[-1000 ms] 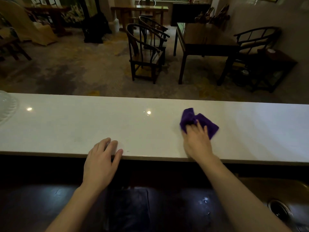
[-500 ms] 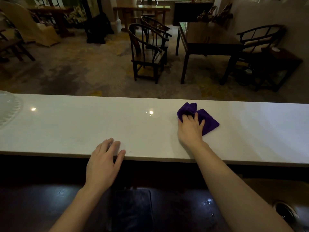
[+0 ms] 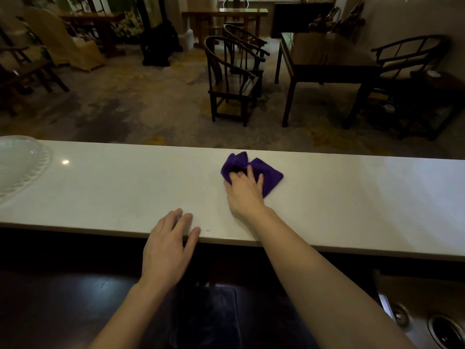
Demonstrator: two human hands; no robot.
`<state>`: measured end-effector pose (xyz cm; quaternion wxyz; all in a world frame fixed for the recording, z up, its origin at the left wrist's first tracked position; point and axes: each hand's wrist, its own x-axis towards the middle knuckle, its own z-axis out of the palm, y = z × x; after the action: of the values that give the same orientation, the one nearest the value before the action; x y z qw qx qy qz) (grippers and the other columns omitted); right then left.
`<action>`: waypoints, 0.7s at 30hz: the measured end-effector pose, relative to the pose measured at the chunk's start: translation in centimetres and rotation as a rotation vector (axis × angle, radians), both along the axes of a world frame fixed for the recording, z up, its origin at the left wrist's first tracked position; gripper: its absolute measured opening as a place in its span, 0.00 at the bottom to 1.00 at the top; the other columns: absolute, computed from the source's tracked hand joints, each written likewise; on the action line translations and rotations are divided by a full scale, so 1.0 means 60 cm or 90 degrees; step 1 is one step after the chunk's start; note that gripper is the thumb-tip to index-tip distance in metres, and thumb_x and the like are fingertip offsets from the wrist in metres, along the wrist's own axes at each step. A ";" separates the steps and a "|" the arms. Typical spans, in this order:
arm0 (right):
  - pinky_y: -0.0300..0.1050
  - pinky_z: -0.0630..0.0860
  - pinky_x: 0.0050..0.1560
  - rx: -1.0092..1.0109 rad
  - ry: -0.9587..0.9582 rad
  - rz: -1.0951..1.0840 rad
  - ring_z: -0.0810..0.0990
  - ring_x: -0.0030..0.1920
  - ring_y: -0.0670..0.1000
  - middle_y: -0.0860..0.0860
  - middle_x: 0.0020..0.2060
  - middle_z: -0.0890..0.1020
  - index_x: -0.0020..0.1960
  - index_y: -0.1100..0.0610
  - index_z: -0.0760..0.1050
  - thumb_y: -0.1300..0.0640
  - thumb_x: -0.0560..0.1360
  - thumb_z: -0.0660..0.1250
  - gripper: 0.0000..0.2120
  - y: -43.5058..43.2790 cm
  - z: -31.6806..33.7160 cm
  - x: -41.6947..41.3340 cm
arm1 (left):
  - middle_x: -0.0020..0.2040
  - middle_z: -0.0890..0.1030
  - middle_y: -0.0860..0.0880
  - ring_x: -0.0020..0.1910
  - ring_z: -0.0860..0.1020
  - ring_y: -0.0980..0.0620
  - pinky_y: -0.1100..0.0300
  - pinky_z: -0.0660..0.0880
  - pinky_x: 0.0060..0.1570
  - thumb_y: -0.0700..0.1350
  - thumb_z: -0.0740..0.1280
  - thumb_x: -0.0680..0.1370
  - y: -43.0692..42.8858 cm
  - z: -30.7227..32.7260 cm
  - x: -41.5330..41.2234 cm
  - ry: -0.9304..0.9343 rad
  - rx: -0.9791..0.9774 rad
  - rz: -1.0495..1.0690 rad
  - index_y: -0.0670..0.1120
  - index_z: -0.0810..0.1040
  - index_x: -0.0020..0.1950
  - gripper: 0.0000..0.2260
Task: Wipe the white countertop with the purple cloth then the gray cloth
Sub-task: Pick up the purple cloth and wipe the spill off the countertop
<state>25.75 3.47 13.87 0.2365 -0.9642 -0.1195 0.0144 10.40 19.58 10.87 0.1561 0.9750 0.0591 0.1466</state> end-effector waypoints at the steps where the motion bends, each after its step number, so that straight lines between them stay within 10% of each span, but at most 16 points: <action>1: 0.69 0.44 0.77 -0.002 0.000 0.028 0.54 0.80 0.61 0.53 0.70 0.75 0.65 0.54 0.74 0.52 0.84 0.55 0.14 0.009 -0.001 -0.006 | 0.66 0.77 0.48 0.65 0.74 0.47 0.50 0.75 0.59 0.55 0.62 0.80 0.000 0.000 0.000 -0.002 0.002 0.001 0.49 0.76 0.64 0.16; 11: 0.65 0.46 0.78 -0.058 -0.108 0.267 0.55 0.80 0.59 0.52 0.73 0.72 0.70 0.54 0.72 0.50 0.83 0.58 0.18 0.002 -0.030 -0.097 | 0.67 0.76 0.48 0.65 0.74 0.48 0.50 0.75 0.59 0.57 0.60 0.80 -0.002 -0.002 0.002 -0.001 0.001 0.009 0.49 0.76 0.65 0.18; 21: 0.60 0.50 0.78 -0.098 -0.119 0.072 0.59 0.79 0.55 0.50 0.71 0.75 0.67 0.52 0.74 0.50 0.83 0.58 0.16 -0.140 -0.027 -0.082 | 0.68 0.76 0.49 0.67 0.73 0.48 0.50 0.75 0.58 0.56 0.62 0.80 0.000 -0.002 -0.001 0.008 -0.011 0.016 0.50 0.76 0.64 0.17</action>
<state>20.84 -4.93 12.25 0.1485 -0.9683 -0.1934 -0.0535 10.37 19.56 10.73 0.1622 0.9737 0.0735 0.1422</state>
